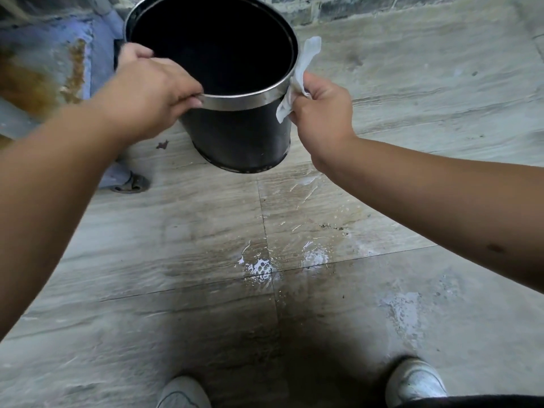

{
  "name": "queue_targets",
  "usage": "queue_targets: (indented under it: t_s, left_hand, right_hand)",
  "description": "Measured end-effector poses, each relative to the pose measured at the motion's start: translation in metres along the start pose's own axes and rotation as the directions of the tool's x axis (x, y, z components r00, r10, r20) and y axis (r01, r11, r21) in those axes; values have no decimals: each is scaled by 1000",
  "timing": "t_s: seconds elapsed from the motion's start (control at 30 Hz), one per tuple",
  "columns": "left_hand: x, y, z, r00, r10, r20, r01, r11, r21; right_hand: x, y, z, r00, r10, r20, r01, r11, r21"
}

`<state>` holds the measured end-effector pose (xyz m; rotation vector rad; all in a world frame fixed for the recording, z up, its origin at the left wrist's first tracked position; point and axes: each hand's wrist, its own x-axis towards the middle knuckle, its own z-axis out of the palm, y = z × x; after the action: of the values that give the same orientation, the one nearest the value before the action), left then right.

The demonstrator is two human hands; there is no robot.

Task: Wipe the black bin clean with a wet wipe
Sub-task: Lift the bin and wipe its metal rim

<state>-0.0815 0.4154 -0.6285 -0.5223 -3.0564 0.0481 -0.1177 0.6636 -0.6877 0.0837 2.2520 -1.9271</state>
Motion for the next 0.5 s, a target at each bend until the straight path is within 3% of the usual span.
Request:
queue_targets:
  t_s: [0.23,0.4,0.5]
  left_hand:
    - [22,57,5,1000,1,-3,-1,994,-114]
    - [36,94,7,991,-132,11,133,985,-110]
    - [32,97,4,988,-152,30,155,976,-152]
  right_hand:
    - [12,-15,-12,994,25,-104,-22,999,25]
    - [1,-28,-23,998,-11,-58,13,999,44]
    - [-12,-42,-28,999,-39,1,39,988,152]
